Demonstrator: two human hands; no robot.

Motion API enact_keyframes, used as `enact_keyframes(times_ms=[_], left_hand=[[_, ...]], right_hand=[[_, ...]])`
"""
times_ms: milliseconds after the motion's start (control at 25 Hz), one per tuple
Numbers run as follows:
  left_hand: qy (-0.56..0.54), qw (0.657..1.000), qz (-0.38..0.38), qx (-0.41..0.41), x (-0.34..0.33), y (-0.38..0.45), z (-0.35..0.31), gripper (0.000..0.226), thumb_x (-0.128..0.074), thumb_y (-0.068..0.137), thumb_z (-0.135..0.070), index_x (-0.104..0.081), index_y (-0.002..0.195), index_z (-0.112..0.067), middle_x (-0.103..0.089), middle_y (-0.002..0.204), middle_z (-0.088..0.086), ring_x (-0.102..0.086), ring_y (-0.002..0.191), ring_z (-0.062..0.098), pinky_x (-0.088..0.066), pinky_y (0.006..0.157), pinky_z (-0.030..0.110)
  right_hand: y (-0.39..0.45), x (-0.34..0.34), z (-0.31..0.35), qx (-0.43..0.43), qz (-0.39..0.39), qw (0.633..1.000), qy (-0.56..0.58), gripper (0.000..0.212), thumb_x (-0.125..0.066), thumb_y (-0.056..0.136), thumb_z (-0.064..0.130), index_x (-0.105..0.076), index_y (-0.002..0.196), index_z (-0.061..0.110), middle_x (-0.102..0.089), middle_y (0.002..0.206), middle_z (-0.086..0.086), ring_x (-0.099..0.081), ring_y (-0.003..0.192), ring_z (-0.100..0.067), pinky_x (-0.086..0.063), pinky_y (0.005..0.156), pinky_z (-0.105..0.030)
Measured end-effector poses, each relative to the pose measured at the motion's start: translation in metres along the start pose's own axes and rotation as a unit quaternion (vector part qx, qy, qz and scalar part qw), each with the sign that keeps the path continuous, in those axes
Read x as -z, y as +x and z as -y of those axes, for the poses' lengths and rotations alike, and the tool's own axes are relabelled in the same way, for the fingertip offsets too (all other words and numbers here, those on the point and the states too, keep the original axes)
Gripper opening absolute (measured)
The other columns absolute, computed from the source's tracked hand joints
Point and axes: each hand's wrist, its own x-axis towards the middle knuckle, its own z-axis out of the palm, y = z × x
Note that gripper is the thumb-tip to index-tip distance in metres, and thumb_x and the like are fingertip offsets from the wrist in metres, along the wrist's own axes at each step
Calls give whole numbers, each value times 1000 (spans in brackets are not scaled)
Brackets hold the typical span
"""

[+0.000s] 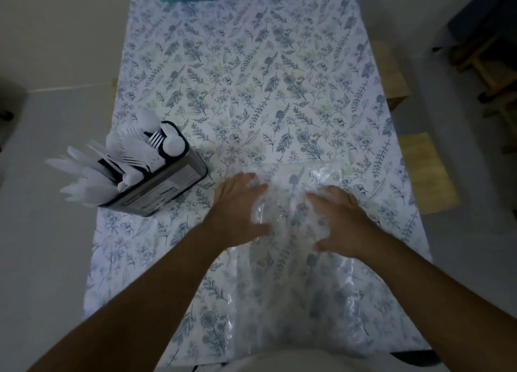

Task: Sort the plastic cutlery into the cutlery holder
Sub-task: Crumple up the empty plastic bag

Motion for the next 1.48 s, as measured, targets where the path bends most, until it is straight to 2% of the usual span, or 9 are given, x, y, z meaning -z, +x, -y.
enact_keyframes(times_ms=[80, 160, 240, 440, 720, 920, 1160, 1360, 1480], left_hand=[[-269, 943, -106, 163, -3, -18, -20, 61, -74, 86, -36, -45, 140, -31, -61, 118, 1, -59, 111, 19, -47, 93, 33], [-537, 768, -115, 329, -12, -30, -37, 46, -65, 93, -24, -41, 132, -29, -69, 92, 8, -63, 70, 19, -50, 59, 28], [-591, 696, -136, 383, -28, -36, -41, 35, -57, 97, -22, -40, 127, -29, -73, 89, 18, -59, 56, 21, -48, 47, 28], [-562, 712, -134, 399, -37, -40, -33, 18, -51, 100, -26, -58, 109, -12, -73, 67, 15, -63, 45, 22, -55, 53, 34], [-452, 807, -152, 347, -55, -80, -27, 27, -64, 96, -25, -52, 117, -14, -72, 81, 10, -67, 60, 17, -53, 45, 27], [-541, 762, -128, 332, -47, -85, -21, 9, -61, 99, -16, -63, 104, -8, -65, 65, 9, -62, 53, 16, -56, 54, 32], [-712, 658, -77, 232, -33, -97, -8, 27, -45, 107, -28, -54, 88, -11, -74, 101, 14, -72, 104, 29, -61, 77, 37], [-705, 686, -14, 177, -30, -102, 18, 24, -68, 91, -2, -55, 76, -15, -67, 83, 5, -66, 82, 24, -57, 63, 33], [-650, 737, 24, 184, -25, -100, 35, 22, -68, 93, -4, -63, 110, -18, -74, 101, 11, -73, 85, 21, -59, 66, 34]], right_hand=[[-9, -6, -1, -94, -82, 963, 240, 78, -80, 80, 34, -41, 147, 42, -48, 135, -8, -55, 117, -27, -53, 92, -43], [-21, -24, -4, -195, -110, 819, 528, 51, -70, 91, 23, -50, 136, 34, -64, 103, -7, -66, 84, -25, -57, 71, -42], [-30, -42, -12, -207, -115, 733, 638, 37, -61, 99, 13, -51, 133, 24, -67, 89, -11, -69, 71, -24, -59, 65, -39], [-43, -47, -16, -173, -137, 704, 675, 37, -58, 101, 13, -46, 134, 26, -68, 91, -15, -72, 72, -27, -61, 66, -38], [-67, -59, -18, -205, -120, 691, 683, 30, -55, 103, 16, -52, 132, 18, -73, 87, -17, -74, 76, -30, -63, 68, -45], [-73, -67, -19, -200, -127, 677, 697, 26, -55, 102, 32, -65, 104, 8, -75, 106, -23, -76, 80, -25, -61, 75, -45], [-78, -72, -20, -154, -195, 591, 768, 69, -29, 94, 73, -55, 70, 14, -71, 66, -11, -75, 86, -31, -54, 83, -47], [-86, -67, -17, -207, -50, 628, 749, 65, -49, 84, 76, -71, 75, 15, -75, 84, -13, -69, 83, -32, -55, 77, -49], [-93, -62, -15, -190, -24, 726, 661, 25, -86, 72, 27, -71, 92, 23, -73, 89, -9, -66, 91, -35, -57, 67, -40]])
